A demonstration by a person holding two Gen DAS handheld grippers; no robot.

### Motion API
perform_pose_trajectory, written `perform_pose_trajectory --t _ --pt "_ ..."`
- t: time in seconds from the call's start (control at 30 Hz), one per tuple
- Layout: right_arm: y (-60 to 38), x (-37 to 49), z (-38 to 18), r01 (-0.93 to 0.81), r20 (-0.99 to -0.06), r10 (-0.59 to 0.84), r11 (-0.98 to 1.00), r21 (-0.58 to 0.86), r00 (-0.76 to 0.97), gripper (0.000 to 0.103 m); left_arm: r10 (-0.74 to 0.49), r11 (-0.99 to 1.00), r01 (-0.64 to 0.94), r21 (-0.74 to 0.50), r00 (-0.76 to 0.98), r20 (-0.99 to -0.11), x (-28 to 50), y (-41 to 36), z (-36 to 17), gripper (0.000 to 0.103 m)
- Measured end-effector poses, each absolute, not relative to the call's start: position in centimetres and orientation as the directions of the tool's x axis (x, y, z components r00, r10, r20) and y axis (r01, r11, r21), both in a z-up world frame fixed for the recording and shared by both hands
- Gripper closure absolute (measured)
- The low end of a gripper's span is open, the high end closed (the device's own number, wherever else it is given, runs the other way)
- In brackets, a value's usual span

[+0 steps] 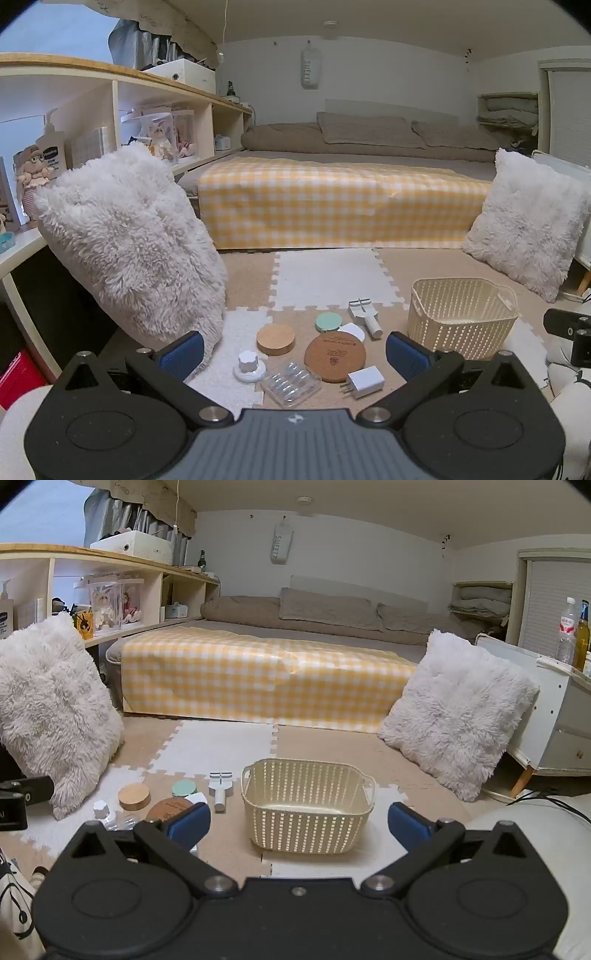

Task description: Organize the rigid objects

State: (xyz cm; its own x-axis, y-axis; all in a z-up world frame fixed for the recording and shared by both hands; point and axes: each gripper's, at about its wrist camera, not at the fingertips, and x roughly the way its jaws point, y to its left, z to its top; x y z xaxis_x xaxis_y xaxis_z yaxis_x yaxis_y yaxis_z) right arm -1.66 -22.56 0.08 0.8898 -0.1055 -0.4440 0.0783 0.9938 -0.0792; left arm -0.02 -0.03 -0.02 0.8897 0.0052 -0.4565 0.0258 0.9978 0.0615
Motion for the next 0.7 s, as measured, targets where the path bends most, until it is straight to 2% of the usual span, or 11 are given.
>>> perform_pose_trajectory --t 0.7 --pt "-22.67 -1.64 -0.06 0.078 -0.446 -0.105 0.994 -0.079 0.889 0.000 0.001 0.998 0.027 0.053 0.882 -0.471 0.07 -0.09 -0.01 0.000"
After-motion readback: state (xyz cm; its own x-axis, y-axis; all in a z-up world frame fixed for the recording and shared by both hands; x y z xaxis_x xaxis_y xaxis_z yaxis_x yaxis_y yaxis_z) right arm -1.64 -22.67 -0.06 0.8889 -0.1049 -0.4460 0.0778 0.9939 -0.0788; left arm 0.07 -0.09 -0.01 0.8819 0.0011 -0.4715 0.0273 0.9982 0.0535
